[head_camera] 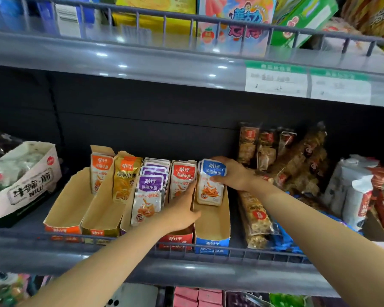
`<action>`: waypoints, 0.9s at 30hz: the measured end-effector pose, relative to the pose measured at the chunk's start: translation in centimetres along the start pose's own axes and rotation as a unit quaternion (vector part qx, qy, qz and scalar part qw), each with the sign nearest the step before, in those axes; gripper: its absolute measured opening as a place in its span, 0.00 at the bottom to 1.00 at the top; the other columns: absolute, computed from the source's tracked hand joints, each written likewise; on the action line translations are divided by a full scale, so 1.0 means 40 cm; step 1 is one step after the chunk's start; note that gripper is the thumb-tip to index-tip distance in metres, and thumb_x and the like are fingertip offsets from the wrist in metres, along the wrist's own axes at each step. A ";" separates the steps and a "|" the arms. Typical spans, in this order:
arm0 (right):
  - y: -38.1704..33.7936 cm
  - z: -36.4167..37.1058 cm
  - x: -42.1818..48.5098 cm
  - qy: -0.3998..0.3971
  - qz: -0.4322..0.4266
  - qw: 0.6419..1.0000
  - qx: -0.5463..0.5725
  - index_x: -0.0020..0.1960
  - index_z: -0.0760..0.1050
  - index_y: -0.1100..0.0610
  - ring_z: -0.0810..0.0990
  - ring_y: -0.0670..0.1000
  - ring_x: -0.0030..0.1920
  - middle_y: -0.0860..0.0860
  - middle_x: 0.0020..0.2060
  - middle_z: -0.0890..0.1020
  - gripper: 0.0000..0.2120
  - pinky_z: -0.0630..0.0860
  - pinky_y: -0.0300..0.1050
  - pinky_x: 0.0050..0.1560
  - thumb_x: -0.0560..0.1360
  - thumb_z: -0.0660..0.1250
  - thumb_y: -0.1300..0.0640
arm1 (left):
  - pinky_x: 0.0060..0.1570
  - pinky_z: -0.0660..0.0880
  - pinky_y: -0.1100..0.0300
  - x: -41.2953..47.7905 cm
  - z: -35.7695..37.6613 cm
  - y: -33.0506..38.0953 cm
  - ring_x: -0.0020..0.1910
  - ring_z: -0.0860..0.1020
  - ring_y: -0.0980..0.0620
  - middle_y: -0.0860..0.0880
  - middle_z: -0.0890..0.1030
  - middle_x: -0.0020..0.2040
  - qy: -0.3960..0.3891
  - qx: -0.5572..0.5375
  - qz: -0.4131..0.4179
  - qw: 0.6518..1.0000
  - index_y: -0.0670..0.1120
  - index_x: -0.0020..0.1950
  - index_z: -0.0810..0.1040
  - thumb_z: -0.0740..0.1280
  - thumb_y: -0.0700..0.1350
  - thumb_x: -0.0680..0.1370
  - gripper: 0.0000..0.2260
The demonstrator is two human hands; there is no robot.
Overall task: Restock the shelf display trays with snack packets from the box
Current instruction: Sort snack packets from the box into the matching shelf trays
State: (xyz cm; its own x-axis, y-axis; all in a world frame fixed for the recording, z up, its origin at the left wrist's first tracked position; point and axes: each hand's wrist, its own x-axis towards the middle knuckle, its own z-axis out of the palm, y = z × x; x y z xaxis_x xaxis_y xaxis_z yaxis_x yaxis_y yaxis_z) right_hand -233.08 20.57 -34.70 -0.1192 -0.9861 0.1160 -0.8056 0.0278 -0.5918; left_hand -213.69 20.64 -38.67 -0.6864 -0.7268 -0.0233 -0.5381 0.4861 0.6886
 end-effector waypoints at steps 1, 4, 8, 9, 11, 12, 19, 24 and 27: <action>0.010 0.005 0.009 -0.010 0.003 0.999 -0.042 0.68 0.68 0.51 0.75 0.54 0.63 0.52 0.61 0.78 0.26 0.67 0.58 0.68 0.72 0.71 0.54 | 0.63 0.69 0.56 0.000 0.001 -0.001 0.69 0.68 0.50 0.52 0.57 0.76 -0.001 -0.001 0.002 1.000 0.58 0.76 0.39 0.64 0.43 0.78 0.38; 0.025 0.014 0.019 -0.003 -0.001 0.992 -0.127 0.68 0.68 0.50 0.73 0.53 0.64 0.51 0.61 0.78 0.24 0.63 0.55 0.70 0.73 0.70 0.54 | 0.60 0.71 0.58 0.004 0.006 -0.003 0.66 0.71 0.51 0.53 0.59 0.76 -0.002 0.004 0.006 1.000 0.57 0.76 0.39 0.64 0.43 0.79 0.38; 0.028 0.021 0.021 0.099 -0.058 0.970 -0.213 0.63 0.70 0.49 0.68 0.51 0.64 0.49 0.61 0.74 0.24 0.60 0.48 0.67 0.70 0.73 0.53 | 0.50 0.72 0.63 0.016 0.012 -0.014 0.61 0.74 0.52 0.53 0.61 0.75 0.006 0.014 0.001 1.000 0.57 0.76 0.39 0.64 0.43 0.78 0.38; 0.030 0.024 0.022 0.112 -0.066 0.967 -0.217 0.63 0.70 0.49 0.68 0.51 0.63 0.49 0.60 0.73 0.24 0.62 0.48 0.65 0.69 0.73 0.52 | 0.48 0.73 0.63 0.019 0.013 -0.016 0.61 0.75 0.51 0.53 0.61 0.75 0.006 0.013 -0.001 1.000 0.57 0.76 0.39 0.64 0.44 0.78 0.38; 0.036 0.026 0.025 0.126 -0.072 0.968 -0.204 0.61 0.71 0.50 0.70 0.51 0.61 0.49 0.58 0.73 0.24 0.67 0.49 0.63 0.68 0.74 0.52 | 0.51 0.73 0.62 0.020 0.012 -0.019 0.63 0.73 0.51 0.53 0.60 0.75 0.005 0.012 -0.003 1.000 0.58 0.76 0.39 0.64 0.44 0.78 0.38; 0.041 0.025 0.028 0.128 -0.075 0.970 -0.192 0.60 0.71 0.51 0.71 0.51 0.60 0.49 0.57 0.73 0.23 0.69 0.49 0.62 0.68 0.74 0.52 | 0.53 0.73 0.62 0.019 0.011 -0.019 0.65 0.71 0.52 0.53 0.60 0.76 0.005 0.011 -0.005 1.000 0.58 0.76 0.38 0.64 0.44 0.78 0.38; 0.048 0.027 0.035 0.137 -0.068 0.980 -0.125 0.56 0.76 0.53 0.77 0.51 0.56 0.51 0.56 0.76 0.18 0.77 0.52 0.56 0.68 0.75 0.57 | 0.55 0.70 0.62 0.012 0.011 -0.016 0.69 0.67 0.51 0.53 0.58 0.76 0.017 0.012 -0.009 1.000 0.57 0.77 0.41 0.63 0.46 0.79 0.36; 0.028 0.011 0.044 0.087 -0.008 0.994 -0.059 0.47 0.76 0.58 0.79 0.50 0.52 0.50 0.51 0.77 0.12 0.79 0.43 0.45 0.69 0.75 0.56 | 0.64 0.68 0.56 0.000 0.011 -0.012 0.72 0.64 0.51 0.53 0.61 0.75 0.026 -0.003 -0.008 1.000 0.57 0.77 0.45 0.63 0.46 0.79 0.34; 0.024 -0.009 0.049 0.026 0.028 0.998 -0.053 0.50 0.77 0.60 0.78 0.46 0.50 0.50 0.53 0.78 0.11 0.74 0.33 0.39 0.71 0.72 0.55 | 0.65 0.69 0.53 -0.005 0.015 -0.013 0.71 0.65 0.50 0.53 0.61 0.75 0.027 -0.003 -0.013 1.000 0.57 0.77 0.45 0.63 0.47 0.79 0.33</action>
State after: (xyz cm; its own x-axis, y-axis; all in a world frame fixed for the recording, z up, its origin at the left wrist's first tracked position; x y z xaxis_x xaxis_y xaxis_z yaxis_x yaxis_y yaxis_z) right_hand -234.32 18.71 -34.75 -0.1925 -0.9729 0.1279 -0.8535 0.1016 -0.5111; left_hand -213.57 20.83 -39.45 -0.6441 -0.7649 -0.0021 -0.5523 0.4631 0.6932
